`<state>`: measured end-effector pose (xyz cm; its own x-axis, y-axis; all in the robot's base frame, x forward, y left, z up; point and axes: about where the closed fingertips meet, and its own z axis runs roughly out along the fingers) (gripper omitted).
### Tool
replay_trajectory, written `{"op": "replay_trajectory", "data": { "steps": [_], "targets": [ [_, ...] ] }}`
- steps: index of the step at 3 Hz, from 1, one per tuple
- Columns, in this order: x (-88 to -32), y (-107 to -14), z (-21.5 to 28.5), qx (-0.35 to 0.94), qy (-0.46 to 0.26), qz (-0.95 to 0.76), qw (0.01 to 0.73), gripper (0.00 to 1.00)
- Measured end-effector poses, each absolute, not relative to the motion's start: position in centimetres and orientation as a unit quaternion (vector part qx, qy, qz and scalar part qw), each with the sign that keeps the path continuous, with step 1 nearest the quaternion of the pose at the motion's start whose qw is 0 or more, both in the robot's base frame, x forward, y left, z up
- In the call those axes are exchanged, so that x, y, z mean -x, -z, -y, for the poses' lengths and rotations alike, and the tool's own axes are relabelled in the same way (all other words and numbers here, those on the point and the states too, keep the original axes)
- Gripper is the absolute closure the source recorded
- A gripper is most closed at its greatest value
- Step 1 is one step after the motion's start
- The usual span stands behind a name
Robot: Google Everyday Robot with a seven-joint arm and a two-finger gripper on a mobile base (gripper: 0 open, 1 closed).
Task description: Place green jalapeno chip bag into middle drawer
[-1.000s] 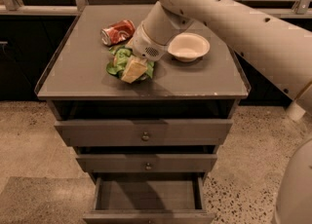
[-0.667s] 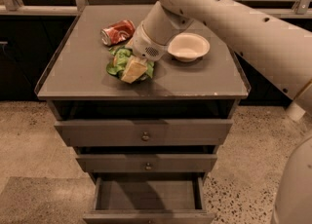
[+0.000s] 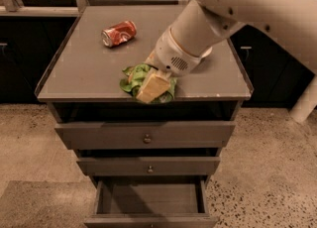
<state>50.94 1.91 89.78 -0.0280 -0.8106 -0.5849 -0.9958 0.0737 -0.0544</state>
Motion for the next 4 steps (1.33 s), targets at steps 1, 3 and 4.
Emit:
{"op": "replay_trajectory", "data": {
  "steps": [1, 3, 4],
  "targets": [
    [-43.9, -91.1, -0.2, 0.591, -0.204, -0.737, 0.257, 1.0],
    [-36.7, -86.5, 2.5, 0.482, -0.26, -0.794, 0.262, 1.0],
    [-36.7, -86.5, 2.4, 0.484, -0.259, -0.794, 0.262, 1.0]
  ]
}}
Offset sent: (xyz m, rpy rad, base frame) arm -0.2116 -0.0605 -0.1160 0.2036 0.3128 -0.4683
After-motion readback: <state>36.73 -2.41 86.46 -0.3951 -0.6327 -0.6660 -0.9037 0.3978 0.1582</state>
